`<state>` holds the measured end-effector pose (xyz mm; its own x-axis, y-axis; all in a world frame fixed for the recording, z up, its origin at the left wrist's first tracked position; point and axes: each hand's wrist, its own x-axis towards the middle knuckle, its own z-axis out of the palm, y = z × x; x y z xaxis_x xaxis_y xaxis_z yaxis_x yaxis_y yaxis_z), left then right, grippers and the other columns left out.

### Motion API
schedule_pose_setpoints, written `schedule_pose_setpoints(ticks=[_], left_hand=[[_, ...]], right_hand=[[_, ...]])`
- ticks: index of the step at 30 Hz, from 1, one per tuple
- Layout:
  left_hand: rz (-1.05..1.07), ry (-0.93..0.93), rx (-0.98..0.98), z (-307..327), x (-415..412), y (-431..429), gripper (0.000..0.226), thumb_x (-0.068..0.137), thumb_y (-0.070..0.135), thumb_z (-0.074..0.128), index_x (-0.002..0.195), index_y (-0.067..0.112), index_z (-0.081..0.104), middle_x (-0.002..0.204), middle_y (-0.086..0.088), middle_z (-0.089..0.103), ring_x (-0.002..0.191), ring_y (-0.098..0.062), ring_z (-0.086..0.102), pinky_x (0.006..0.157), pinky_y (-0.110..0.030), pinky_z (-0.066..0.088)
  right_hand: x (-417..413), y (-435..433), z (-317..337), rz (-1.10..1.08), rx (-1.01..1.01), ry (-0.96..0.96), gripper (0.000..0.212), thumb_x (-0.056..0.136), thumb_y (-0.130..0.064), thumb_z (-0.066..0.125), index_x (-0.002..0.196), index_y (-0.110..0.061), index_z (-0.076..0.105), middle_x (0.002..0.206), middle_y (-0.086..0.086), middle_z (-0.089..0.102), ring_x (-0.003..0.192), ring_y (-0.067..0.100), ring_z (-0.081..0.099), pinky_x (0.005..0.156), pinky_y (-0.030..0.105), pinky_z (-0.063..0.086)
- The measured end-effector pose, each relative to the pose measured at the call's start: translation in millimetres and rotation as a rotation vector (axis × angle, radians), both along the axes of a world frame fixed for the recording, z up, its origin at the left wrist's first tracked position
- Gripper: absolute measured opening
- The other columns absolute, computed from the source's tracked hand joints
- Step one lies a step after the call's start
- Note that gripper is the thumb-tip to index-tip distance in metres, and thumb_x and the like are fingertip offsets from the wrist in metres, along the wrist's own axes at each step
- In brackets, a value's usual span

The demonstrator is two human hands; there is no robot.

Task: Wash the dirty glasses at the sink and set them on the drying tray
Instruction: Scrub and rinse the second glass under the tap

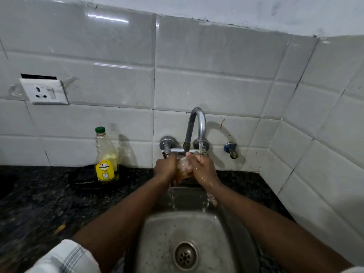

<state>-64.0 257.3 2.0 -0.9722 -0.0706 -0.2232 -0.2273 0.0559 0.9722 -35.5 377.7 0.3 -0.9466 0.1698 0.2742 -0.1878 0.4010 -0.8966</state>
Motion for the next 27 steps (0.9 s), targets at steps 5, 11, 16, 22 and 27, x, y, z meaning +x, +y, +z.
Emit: schedule_pose_setpoints(ticks=[5,11,16,22,27], left_hand=[[0.166,0.325,-0.105,-9,3,4,0.032,0.098,0.034,0.054,0.08,0.011,0.068,0.073,-0.007,0.07,0.067,-0.024,0.067,0.057,-0.031,0.048],[0.115,0.147,-0.093,-6,-3,5,0.032,0.096,0.037,0.055,0.091,0.009,0.069,0.082,-0.007,0.071,0.07,-0.022,0.067,0.056,-0.026,0.049],[0.133,0.269,-0.067,-8,-3,6,0.032,0.095,0.035,0.053,0.094,0.009,0.072,0.087,-0.01,0.074,0.079,-0.025,0.069,0.071,-0.034,0.055],[0.125,0.331,-0.208,-4,-5,4,0.042,0.097,0.048,0.052,0.085,0.011,0.067,0.079,-0.006,0.068,0.074,-0.022,0.066,0.071,-0.032,0.054],[0.049,0.13,-0.047,-3,-9,1,0.05,0.079,0.058,0.047,0.085,0.013,0.068,0.084,-0.012,0.074,0.078,-0.029,0.069,0.069,-0.035,0.055]], right_hand=[[-6,-6,6,-0.018,-0.02,0.043,0.047,0.101,-0.037,0.051,0.065,-0.009,0.064,0.06,0.009,0.067,0.061,0.023,0.068,0.069,0.038,0.057],[0,-5,3,-0.105,-0.011,0.004,0.04,0.1,-0.029,0.05,0.07,-0.009,0.065,0.065,0.011,0.07,0.062,0.027,0.069,0.069,0.047,0.059],[-4,-8,15,-0.132,-0.033,0.019,0.042,0.1,-0.032,0.053,0.068,-0.009,0.069,0.062,0.007,0.07,0.059,0.018,0.068,0.065,0.03,0.055],[-2,-9,7,-0.094,-0.222,-0.017,0.043,0.101,-0.033,0.052,0.068,-0.009,0.066,0.059,0.007,0.067,0.059,0.024,0.067,0.069,0.04,0.06],[-4,-7,13,-0.008,-0.03,0.096,0.046,0.099,-0.039,0.054,0.069,-0.006,0.067,0.062,0.012,0.07,0.06,0.029,0.07,0.064,0.044,0.06]])
